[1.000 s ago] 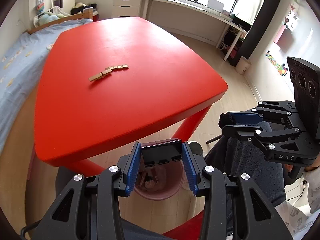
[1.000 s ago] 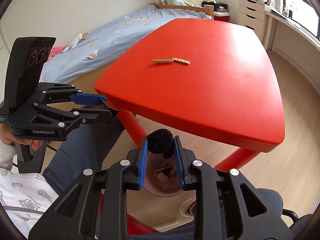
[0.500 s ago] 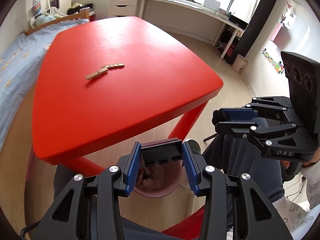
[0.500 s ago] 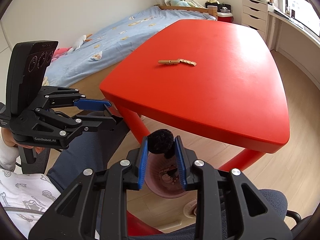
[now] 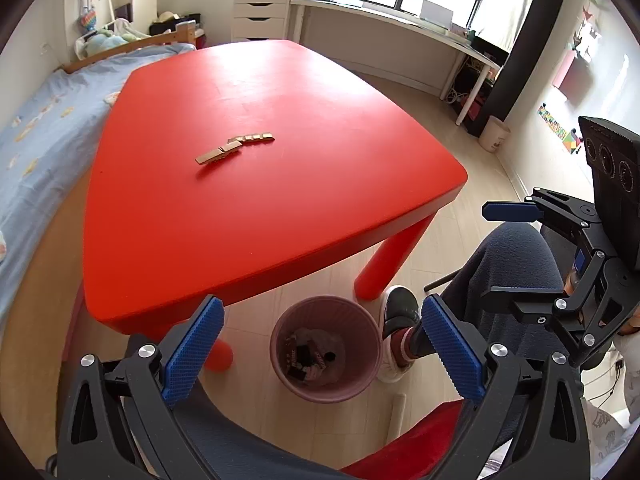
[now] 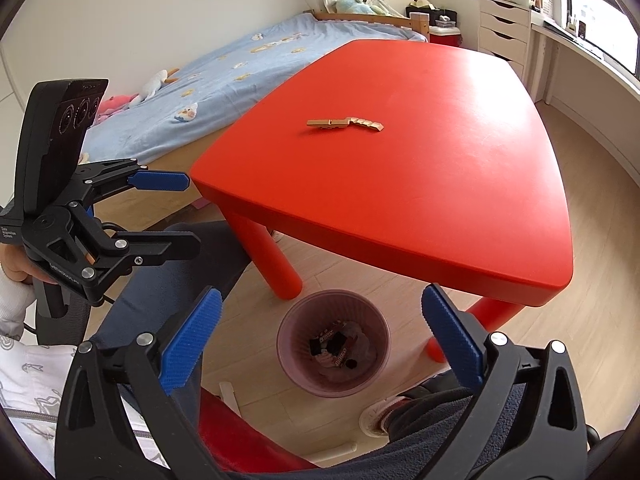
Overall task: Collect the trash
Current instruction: 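Open both tools to drop the stand and ball into the wastebasket, then move both tools back over the table toward the wooden clothespins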
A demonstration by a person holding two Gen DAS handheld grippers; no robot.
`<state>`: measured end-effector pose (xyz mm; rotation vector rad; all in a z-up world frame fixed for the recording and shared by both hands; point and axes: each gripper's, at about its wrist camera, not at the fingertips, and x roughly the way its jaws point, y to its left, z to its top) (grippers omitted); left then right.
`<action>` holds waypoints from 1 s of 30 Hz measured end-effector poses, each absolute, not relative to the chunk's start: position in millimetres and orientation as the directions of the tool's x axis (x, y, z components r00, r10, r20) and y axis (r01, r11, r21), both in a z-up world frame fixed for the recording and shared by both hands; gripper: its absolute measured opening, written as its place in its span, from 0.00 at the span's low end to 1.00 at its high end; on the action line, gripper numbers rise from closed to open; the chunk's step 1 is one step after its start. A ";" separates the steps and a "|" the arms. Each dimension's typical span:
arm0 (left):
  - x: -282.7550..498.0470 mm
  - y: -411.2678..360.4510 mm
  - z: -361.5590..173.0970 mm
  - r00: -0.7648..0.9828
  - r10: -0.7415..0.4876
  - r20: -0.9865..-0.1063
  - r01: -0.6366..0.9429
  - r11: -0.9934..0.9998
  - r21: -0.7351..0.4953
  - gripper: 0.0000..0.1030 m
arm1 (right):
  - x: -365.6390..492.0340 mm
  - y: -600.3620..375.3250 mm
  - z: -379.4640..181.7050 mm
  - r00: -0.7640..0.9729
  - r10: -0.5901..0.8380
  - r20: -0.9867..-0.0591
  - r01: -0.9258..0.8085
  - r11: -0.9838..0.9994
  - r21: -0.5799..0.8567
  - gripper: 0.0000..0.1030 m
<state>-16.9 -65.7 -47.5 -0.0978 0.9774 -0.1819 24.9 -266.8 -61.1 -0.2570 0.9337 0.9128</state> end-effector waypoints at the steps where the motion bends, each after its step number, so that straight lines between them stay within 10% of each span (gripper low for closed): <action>1: -16.8 -65.5 -47.5 0.545 -0.199 -0.814 0.110 0.980 -0.165 0.93 | 25.1 -266.8 -61.0 0.265 0.565 -0.781 -0.770 0.612 0.181 0.96; 30: 19.7 -17.2 -19.6 0.637 -0.161 -0.754 0.124 0.987 -0.105 0.93 | 90.3 -232.6 -21.2 0.295 0.596 -0.747 -0.827 0.551 0.113 0.97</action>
